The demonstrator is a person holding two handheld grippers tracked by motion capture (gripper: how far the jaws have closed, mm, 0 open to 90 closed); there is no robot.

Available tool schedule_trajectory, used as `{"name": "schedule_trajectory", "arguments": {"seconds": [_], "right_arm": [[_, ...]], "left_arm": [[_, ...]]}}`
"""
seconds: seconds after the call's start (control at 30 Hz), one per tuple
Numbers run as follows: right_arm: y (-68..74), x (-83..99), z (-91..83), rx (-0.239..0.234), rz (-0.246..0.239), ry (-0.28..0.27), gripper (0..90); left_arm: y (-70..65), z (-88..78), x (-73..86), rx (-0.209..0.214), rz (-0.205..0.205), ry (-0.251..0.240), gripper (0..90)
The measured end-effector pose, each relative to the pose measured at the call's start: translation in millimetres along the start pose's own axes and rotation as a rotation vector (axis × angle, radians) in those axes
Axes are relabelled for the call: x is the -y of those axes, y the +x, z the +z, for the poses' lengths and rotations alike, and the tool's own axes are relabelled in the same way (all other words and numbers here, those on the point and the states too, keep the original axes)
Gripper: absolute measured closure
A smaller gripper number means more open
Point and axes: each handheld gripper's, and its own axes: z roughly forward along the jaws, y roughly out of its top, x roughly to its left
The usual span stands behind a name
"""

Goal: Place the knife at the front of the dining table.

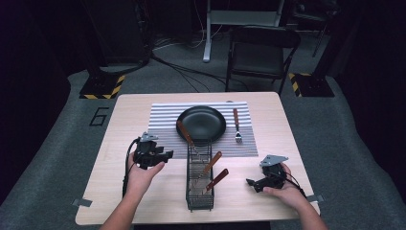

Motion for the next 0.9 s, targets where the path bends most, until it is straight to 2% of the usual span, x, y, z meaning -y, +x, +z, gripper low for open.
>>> {"name": "schedule_trajectory", "arguments": {"seconds": [0.23, 0.47, 0.57, 0.7, 0.9], "right_arm": [[0.1, 0.0, 0.0, 0.0, 0.001, 0.001, 0.0], [0.0, 0.0, 0.1, 0.0, -0.001, 0.0, 0.0], [0.0, 0.0, 0.0, 0.0, 0.0, 0.0, 0.0], [0.0, 0.0, 0.0, 0.0, -0.001, 0.0, 0.0], [0.0, 0.0, 0.0, 0.0, 0.0, 0.0, 0.0]], "left_arm": [[-9.2, -2.8, -11.6, 0.018, 0.01, -0.017, 50.7], [-19.5, -10.1, -26.1, 0.04, 0.053, -0.038, 50.4], [-23.8, -11.5, -32.1, 0.057, 0.055, -0.045, 49.8], [-30.9, -6.5, -39.4, 0.07, 0.078, -0.046, 49.6], [-36.4, 2.3, -44.2, 0.084, 0.083, -0.035, 49.7]]}}
